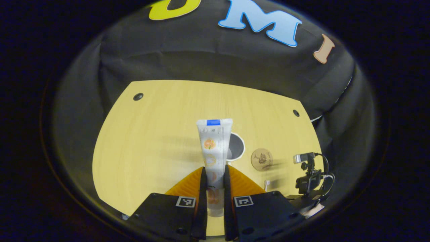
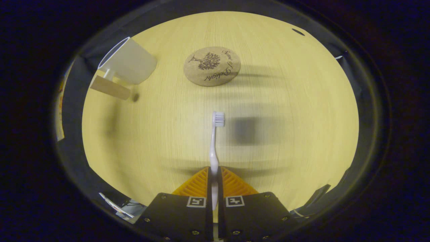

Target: Put the toothbrush and toothpaste on the desktop into the cup, then pick up the cup and place it on the coaster on the desktop.

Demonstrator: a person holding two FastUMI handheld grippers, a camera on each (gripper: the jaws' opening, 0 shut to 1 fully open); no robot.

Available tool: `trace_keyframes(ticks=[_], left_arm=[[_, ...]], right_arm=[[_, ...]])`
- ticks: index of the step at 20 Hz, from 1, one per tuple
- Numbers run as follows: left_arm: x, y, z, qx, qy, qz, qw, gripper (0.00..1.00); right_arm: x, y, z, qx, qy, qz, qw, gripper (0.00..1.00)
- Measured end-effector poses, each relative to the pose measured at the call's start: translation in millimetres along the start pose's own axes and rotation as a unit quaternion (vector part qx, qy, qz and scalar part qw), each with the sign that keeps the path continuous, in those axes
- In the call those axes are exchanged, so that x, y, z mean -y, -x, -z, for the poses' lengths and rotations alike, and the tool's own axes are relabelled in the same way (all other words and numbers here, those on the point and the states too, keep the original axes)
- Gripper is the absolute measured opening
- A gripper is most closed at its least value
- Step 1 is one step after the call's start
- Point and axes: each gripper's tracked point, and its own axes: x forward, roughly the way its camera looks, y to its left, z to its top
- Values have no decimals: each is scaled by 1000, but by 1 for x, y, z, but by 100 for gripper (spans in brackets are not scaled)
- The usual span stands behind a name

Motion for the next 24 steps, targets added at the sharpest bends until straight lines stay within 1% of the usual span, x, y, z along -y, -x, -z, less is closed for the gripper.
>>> trace_keyframes(ticks=[5,9,11,14,18,24], left_arm=[[10,-33,-38,32,-7,17,999,27],[17,-58,-50,49,-26,35,998,27],[26,-69,-54,64,-24,52,996,27],[30,-84,-65,92,-18,64,994,27],[31,-99,-64,111,-17,73,991,27],[29,-116,-54,135,-53,73,987,27]], right_arm=[[0,0,1,4,-16,-8,1000,7],[0,0,1,3,-28,-12,1000,7],[1,0,1,2,-27,-12,1000,7],[1,1,0,2,-30,-11,999,7],[1,0,0,-1,-31,-10,999,7],[1,0,0,-8,-32,-15,999,7]])
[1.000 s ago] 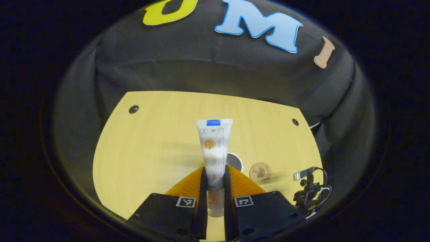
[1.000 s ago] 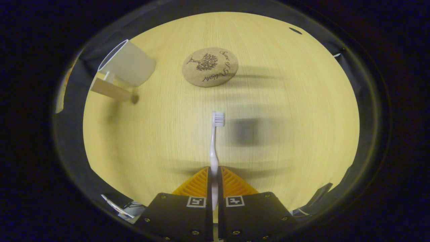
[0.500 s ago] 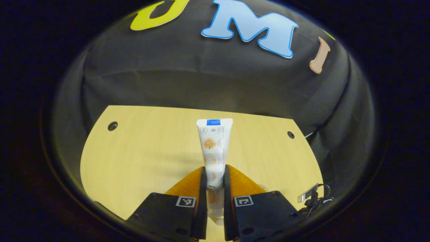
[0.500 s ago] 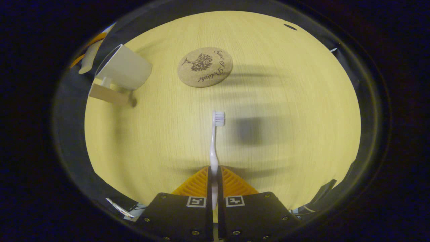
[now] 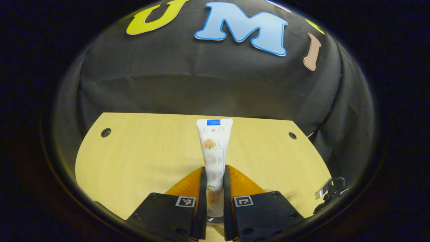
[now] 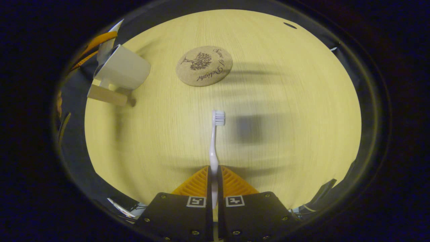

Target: Put the toothbrush and toothpaste on the desktop into the cup, then pick up the cup and place it on the coaster on the desktop.

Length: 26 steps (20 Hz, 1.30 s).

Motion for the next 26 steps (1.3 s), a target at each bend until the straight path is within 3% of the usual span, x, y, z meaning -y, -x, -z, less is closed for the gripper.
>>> trace_keyframes(ticks=[3,6,8,17,21,26], left_arm=[[0,2,4,3,-8,4,1000,33],[4,6,3,9,-3,13,1000,84],[4,10,1,12,-2,14,1000,89],[0,22,-8,33,-7,17,999,89],[2,29,-11,41,7,15,999,89],[-5,39,-6,41,22,-1,999,89]], right_arm=[[0,0,0,0,0,0,1000,7],[0,0,1,2,0,2,1000,7],[0,1,0,2,1,3,1000,7],[-3,3,-3,17,-23,-9,1000,7],[-15,30,-43,75,-47,-30,996,7],[-42,83,-114,174,-25,-40,984,8]])
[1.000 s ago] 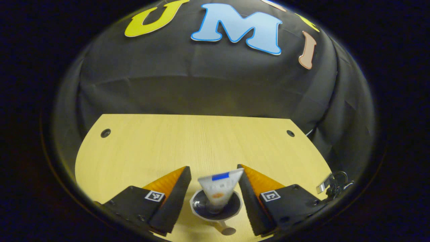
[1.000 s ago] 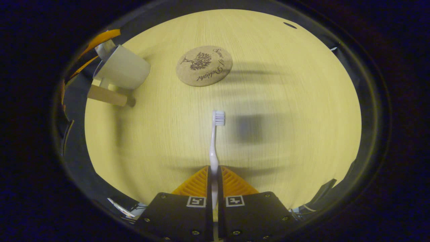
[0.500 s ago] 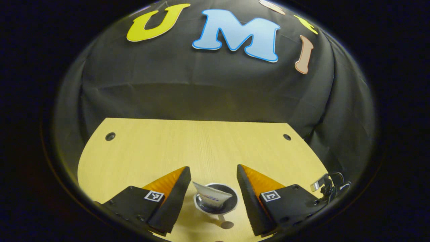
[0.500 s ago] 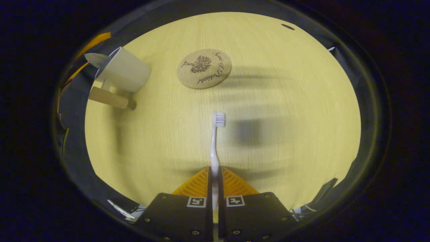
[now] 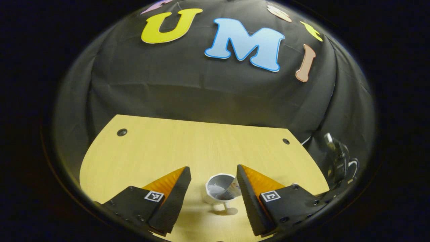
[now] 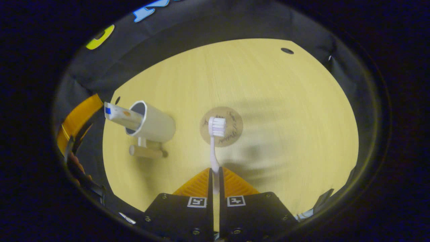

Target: Put the toothbrush and toothpaste on the desktop into the cup, then pick up the cup and place it on the coaster on the desktop.

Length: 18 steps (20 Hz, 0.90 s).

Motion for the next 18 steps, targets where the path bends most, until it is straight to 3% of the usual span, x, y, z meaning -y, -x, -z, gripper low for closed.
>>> trace_keyframes(ticks=[5,11,15,18], left_arm=[[-16,14,5,-3,12,-28,1000,89],[-44,33,11,-8,12,-68,998,89],[-49,36,17,-15,32,-84,996,89],[-53,43,20,-16,47,-89,995,89]], right_arm=[[-41,16,-60,82,39,-21,996,7],[-73,34,-101,108,36,-63,992,7],[-79,28,-113,103,38,-65,992,7],[-77,-1,-107,38,57,-62,996,7]])
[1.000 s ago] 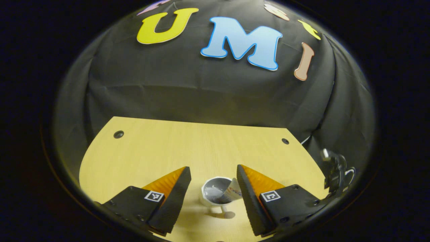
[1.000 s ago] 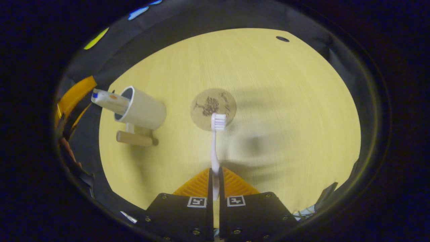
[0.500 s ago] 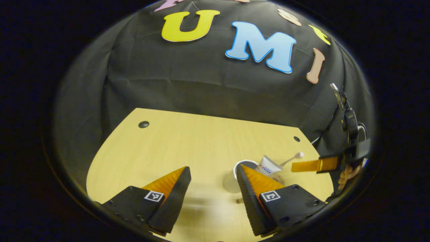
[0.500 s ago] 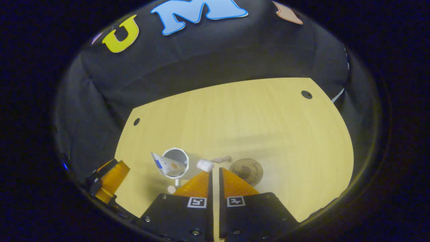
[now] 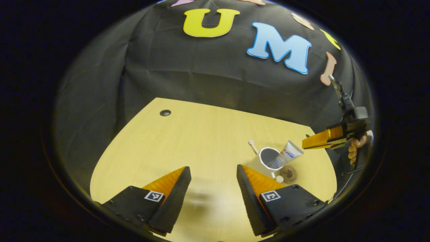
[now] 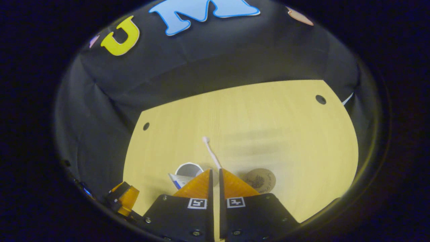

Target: Put the toothbrush and toothpaste on the desktop into the cup, then pick up the cup and place it on the coaster on the desktop.

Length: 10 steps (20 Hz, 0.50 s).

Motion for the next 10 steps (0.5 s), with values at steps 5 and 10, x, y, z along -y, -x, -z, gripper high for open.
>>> trace_keyframes(ticks=[5,10], left_arm=[[-6,1,3,-2,12,-17,1000,89],[-9,4,5,-12,28,-33,999,89]], right_arm=[[10,-48,-13,-47,6,12,999,9],[1,-83,-12,-95,-5,0,996,9]])
